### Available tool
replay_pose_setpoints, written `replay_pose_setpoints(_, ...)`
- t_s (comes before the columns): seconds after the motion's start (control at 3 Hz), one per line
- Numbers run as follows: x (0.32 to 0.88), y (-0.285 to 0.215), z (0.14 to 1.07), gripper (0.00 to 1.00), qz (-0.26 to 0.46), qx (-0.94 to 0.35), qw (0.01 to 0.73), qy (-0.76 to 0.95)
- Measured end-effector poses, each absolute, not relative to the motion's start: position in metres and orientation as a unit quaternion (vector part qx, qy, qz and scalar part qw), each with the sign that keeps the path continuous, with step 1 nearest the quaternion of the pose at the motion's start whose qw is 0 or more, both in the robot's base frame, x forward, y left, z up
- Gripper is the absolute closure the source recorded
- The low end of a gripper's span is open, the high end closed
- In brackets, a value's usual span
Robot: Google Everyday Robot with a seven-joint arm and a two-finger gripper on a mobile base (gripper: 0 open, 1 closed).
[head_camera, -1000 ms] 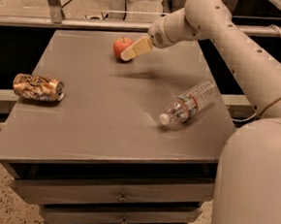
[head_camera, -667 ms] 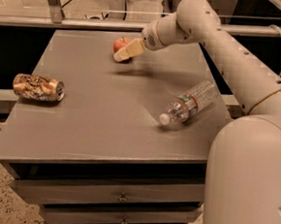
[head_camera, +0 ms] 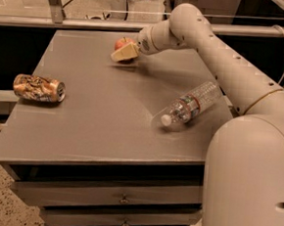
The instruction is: Move apple near water bottle
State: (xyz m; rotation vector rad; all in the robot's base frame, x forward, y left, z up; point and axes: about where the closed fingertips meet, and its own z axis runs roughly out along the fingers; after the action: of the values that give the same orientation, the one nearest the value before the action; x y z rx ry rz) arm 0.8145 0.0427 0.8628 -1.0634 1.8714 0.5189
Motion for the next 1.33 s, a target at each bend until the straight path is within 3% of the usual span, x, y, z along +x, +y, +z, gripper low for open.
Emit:
replay_pose_setpoints(0.33, 0.814, 0.041, 0.862, 0.48, 0.205, -0.425, 0.453, 0.756)
replay_pose_setpoints(0.67, 0.801, 0.03, 0.873, 0.79, 0.195, -0.428, 0.463, 0.751)
replay_pose_setpoints(1.0, 0.778, 0.011, 0.884, 1.0, 0.185, -0.437, 0.464, 0.748)
replay_pose_setpoints(1.33, 0.744, -0.018, 0.893, 1.0, 0.171, -0.449, 0.452, 0.752)
